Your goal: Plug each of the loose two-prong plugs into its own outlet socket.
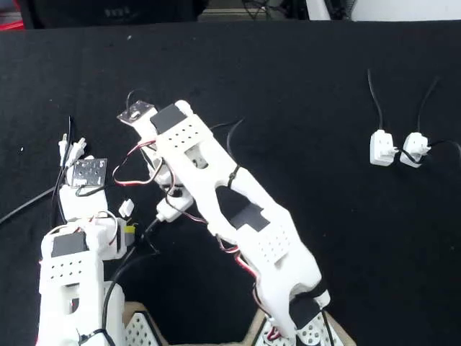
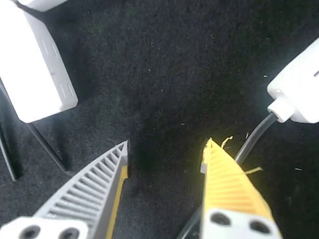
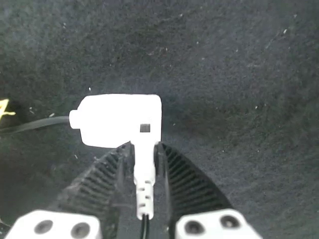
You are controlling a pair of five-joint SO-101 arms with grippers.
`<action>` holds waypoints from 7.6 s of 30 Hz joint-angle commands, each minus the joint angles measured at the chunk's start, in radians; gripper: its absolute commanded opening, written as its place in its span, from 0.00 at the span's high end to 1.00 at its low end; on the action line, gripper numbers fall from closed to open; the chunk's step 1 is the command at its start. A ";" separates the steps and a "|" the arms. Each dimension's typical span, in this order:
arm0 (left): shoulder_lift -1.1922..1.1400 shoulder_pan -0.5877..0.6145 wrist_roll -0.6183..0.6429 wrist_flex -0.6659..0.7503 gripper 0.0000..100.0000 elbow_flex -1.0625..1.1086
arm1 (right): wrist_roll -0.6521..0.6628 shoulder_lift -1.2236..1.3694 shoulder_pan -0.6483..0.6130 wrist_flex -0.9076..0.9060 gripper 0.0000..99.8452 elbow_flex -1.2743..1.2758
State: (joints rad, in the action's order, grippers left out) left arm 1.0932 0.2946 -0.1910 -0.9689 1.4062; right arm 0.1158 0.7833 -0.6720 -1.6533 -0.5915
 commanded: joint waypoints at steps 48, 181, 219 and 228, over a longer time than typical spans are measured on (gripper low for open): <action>0.014 0.259 0.071 -0.005 0.76 -0.074 | -0.103 0.171 -0.006 -0.025 0.99 -0.050; 0.014 0.268 0.071 0.000 0.76 -0.073 | -0.028 -0.789 0.310 0.354 0.80 0.725; 0.014 0.268 0.071 0.020 0.76 -0.068 | 1.439 -0.799 0.157 0.839 0.80 1.133; 0.014 0.268 0.071 0.021 0.76 -0.070 | 1.444 -0.799 0.144 0.701 0.80 1.035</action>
State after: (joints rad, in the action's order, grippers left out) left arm 1.0932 0.5524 -0.1281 -0.9613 1.3863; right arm 1.5459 0.0514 -0.5094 -0.8707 0.5240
